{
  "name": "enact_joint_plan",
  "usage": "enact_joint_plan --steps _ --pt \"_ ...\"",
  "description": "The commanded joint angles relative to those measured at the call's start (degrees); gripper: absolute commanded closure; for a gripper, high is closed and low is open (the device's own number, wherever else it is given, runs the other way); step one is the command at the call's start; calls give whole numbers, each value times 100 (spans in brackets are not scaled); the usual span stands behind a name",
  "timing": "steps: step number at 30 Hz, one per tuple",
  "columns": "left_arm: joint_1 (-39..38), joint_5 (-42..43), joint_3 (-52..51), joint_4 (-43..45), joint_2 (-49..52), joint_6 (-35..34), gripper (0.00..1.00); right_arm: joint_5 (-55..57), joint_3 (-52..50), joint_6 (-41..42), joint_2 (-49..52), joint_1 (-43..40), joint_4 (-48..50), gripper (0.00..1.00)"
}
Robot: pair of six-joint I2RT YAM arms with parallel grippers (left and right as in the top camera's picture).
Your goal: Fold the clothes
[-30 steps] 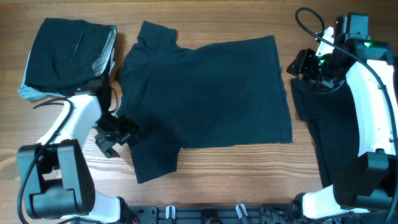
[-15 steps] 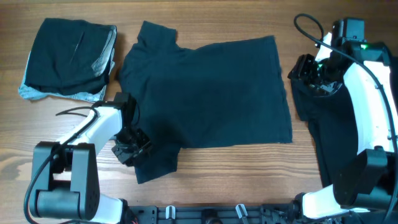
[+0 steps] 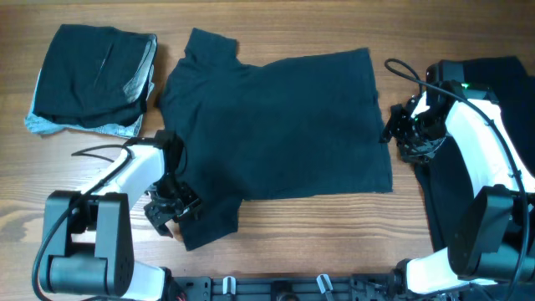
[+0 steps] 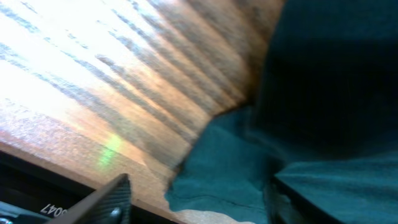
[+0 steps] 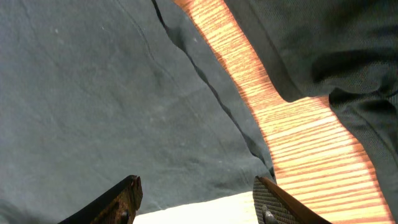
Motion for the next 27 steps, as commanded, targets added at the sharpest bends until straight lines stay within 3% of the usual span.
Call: enact_joint_plan --steps 1,3,6,8,9,10,12,14,17,18,22,23,27 --pt "-2 -50 -118 302 101 -39 32 101 -15 59 87 33 11 37" --pt "-4 367 -212 557 101 -66 41 101 -15 57 87 33 11 38" --pt "0 402 -341 688 103 -210 65 101 -15 61 87 33 13 38" --pt "0 509 -341 739 103 -212 68 103 -15 59 87 33 50 37" --pt "-2 662 -354 831 103 -299 63 101 -15 59 87 33 68 37" --pt "-2 752 -387 890 101 -468 44 103 -15 59 87 33 81 38" --pt "22 616 -487 1032 101 -531 25 101 -15 59 87 33 74 37" --pt "192 614 -485 1093 101 -529 19 103 -15 57 87 33 76 37" --pt "737 520 -487 1091 101 -387 21 103 -15 57 87 33 79 37" --pt "925 525 -487 1084 101 -313 27 103 -15 57 87 33 83 37" --pt "1051 564 -485 831 101 -238 81 103 -15 68 87 33 96 37" --pt "1051 632 -485 780 98 -83 90 103 -15 116 87 33 90 37" --pt "1051 835 -485 549 76 146 96 101 -81 240 90 33 125 37"
